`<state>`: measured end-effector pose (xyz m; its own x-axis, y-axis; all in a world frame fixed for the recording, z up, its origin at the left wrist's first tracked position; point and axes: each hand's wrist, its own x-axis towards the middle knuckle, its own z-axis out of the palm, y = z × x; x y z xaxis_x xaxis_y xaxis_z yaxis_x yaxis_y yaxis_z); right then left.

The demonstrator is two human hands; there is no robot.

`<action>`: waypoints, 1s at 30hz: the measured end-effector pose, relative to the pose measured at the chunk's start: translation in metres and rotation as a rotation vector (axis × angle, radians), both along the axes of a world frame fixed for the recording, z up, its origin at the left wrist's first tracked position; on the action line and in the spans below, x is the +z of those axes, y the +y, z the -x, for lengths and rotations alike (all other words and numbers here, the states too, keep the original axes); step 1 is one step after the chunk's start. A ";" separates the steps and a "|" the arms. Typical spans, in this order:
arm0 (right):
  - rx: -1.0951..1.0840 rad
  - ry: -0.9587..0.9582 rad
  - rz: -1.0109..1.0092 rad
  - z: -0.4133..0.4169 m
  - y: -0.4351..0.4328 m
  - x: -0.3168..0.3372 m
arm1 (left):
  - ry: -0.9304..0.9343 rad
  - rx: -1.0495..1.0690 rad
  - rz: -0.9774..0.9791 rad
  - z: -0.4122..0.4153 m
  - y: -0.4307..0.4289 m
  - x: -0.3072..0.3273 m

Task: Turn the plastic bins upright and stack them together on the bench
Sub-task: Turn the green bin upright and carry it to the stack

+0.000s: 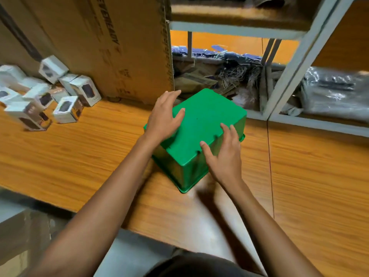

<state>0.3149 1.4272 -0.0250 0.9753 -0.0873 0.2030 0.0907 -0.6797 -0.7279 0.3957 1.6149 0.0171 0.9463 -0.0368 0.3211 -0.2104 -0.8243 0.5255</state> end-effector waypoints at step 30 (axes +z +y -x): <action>0.015 0.163 0.572 0.008 -0.041 0.114 | 0.790 0.019 1.024 0.041 -0.086 -0.091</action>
